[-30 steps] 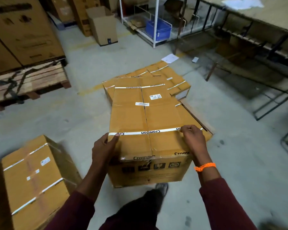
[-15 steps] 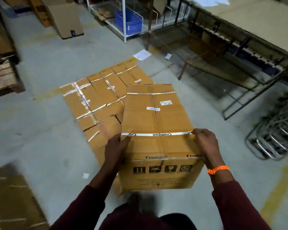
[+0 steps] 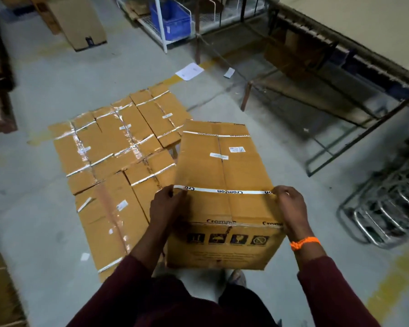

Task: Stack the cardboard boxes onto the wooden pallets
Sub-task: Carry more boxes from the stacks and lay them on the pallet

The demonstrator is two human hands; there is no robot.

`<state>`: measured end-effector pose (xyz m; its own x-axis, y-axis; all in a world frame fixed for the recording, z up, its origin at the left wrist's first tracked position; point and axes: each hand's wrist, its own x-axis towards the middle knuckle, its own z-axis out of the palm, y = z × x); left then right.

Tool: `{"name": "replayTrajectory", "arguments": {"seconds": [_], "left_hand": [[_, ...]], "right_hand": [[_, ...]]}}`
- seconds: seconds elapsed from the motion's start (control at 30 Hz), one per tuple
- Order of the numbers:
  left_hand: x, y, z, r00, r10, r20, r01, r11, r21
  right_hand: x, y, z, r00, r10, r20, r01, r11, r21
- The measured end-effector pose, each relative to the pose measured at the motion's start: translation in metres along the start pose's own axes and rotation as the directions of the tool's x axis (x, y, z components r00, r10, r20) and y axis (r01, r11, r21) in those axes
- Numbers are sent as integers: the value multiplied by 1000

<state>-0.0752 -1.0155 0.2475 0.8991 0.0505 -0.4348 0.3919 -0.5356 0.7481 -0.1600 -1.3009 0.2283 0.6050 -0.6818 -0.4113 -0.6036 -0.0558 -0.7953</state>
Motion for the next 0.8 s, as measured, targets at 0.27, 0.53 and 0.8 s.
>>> {"name": "replayTrajectory", "arguments": {"seconds": [0.27,0.53,0.8], "left_hand": [[28,49,94,990,-99,-99,83,984,-156],[113,49,152,969,-202,-143,183,974,-135],[177,-4,235,882,-431,-189,369,883,-292]], "right_hand": [[129,-29,-41,993,-69,91,78,993,-93],[237,-37,-1,989,-75,127,102,970,-221],[342,-4,61,938,-138,319,246,911,-331]]}}
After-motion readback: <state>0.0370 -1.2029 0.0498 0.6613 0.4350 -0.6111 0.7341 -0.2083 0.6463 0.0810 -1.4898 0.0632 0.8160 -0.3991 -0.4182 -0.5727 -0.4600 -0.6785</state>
